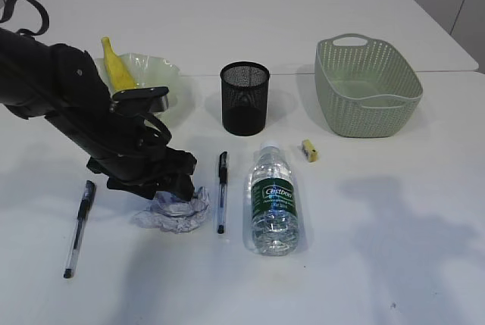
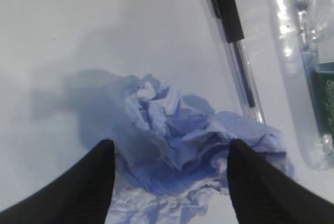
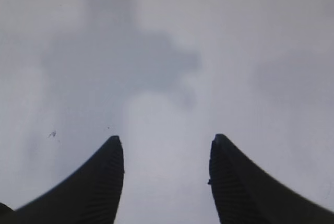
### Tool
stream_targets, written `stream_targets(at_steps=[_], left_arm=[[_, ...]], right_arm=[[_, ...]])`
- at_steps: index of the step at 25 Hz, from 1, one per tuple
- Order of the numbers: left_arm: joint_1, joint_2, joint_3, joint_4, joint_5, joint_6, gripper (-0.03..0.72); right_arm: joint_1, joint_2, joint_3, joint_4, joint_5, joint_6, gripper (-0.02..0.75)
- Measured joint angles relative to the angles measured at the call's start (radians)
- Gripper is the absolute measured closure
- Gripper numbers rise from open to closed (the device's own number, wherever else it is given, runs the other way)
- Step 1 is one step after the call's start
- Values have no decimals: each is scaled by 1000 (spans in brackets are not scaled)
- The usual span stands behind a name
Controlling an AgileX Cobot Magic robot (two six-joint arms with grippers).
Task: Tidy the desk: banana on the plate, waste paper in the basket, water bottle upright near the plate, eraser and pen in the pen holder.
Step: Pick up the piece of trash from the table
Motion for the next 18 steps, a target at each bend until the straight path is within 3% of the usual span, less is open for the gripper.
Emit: stream_targets(at_steps=[8,18], left_arm=[[0,33,-1,-6,-18,0,232],[0,33,-1,-16,-25,0,525]], right_arm=[[0,0,0,-4,0,-5,340],[0,0,0,-4,0,-7,341]])
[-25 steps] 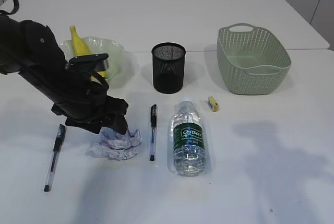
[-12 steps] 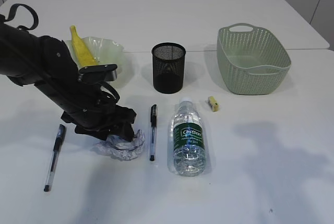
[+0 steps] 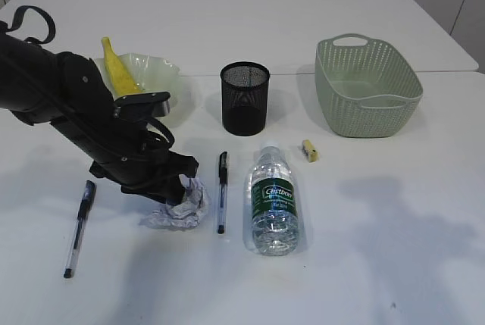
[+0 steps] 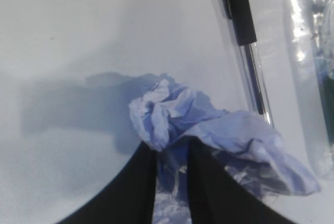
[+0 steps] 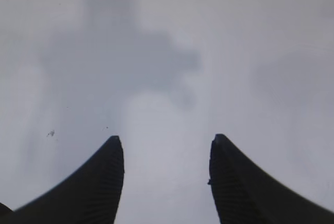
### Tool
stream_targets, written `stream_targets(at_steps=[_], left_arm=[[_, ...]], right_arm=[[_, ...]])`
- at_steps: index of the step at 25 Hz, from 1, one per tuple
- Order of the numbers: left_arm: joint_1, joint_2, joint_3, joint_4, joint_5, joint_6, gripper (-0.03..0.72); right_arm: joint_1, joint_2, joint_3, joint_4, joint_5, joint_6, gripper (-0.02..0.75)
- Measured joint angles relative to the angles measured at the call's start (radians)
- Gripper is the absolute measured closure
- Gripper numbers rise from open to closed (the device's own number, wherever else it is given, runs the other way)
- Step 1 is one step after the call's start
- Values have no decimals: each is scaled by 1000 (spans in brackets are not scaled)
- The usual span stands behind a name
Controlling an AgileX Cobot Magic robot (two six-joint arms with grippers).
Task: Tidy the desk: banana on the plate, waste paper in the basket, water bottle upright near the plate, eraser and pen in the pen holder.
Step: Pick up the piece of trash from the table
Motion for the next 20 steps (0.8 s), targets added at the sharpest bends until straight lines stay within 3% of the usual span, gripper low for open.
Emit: stream_targets(at_steps=[6,20], left_arm=[[0,0,0,-2,0,0,672],[0,-16,0,-14,13,0,689]], right_arm=[[0,0,0,-4,0,0,341],[0,0,0,-8,0,-2,341]])
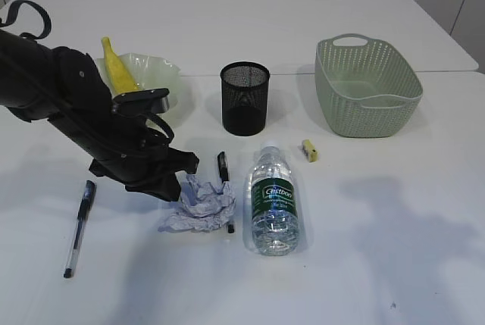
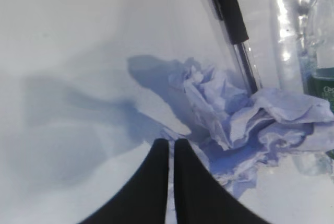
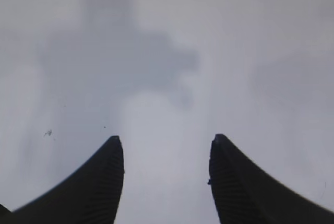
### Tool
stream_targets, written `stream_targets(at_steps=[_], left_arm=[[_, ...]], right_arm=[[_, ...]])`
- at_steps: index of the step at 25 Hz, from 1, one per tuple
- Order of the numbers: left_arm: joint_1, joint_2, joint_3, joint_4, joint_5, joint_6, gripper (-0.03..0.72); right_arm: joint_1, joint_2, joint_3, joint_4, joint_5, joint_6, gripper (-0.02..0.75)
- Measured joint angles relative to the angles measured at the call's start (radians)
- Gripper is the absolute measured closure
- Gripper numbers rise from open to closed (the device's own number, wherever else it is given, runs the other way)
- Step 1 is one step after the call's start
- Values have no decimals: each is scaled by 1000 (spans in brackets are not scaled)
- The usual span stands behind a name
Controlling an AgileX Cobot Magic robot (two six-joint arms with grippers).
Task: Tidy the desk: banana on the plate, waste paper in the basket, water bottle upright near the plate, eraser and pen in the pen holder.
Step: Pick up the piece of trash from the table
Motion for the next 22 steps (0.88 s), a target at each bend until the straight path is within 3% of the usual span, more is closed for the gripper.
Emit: stream_targets(at_steps=[5,7,12,15,22], left_arm=[[0,0,-20,-63,12,0,685],[0,0,-51,-68,20,0,643],[0,0,-133,-83,50,0,330],[0,0,-148,-83,50,0,218],[0,17,-150,-99,50,0,183]], right_arm=[[0,0,0,-2,0,0,342],[0,0,0,-8,0,0,342],[0,0,0,-17,0,0,341],[0,0,0,-18,0,0,341],[0,0,0,-23,0,-2,342]])
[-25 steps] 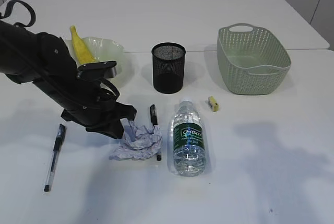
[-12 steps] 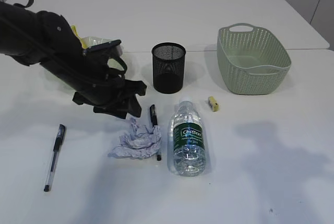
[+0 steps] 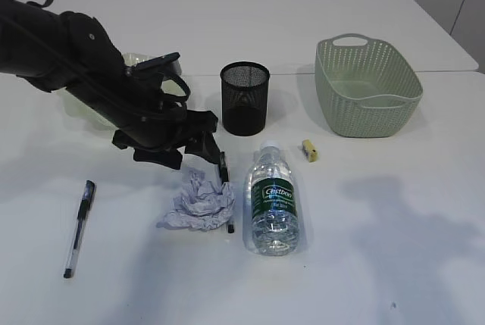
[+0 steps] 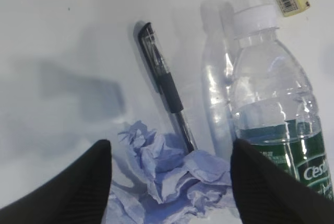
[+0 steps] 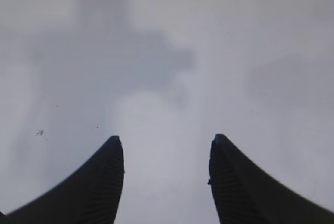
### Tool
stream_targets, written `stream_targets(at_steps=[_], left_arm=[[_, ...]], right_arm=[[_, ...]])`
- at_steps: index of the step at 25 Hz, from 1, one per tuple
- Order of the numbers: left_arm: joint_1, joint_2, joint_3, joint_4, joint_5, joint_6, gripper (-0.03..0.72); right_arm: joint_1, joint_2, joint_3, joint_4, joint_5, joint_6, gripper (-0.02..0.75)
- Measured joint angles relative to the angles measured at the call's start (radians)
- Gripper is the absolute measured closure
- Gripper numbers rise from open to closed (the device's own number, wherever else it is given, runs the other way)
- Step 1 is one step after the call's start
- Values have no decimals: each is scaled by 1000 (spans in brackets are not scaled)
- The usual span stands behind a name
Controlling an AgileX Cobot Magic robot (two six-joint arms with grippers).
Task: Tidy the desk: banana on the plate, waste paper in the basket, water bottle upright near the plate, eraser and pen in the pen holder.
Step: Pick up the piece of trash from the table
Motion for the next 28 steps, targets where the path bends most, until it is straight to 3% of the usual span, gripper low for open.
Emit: stream_targets(at_steps=[5,11,17,24,28], left_arm=[[0,37,0,-15,5,0,210],[0,70,0,-15,32,0,348],[0,82,0,-15,34,0,436],[0,82,0,-15,34,0,655],[0,82,0,-15,34,0,678]], right_arm=[[0,0,0,-2,0,0,342],[0,0,0,-4,0,0,342],[0,0,0,-6,0,0,342],[0,0,0,-6,0,0,342],[0,0,0,-6,0,0,342]])
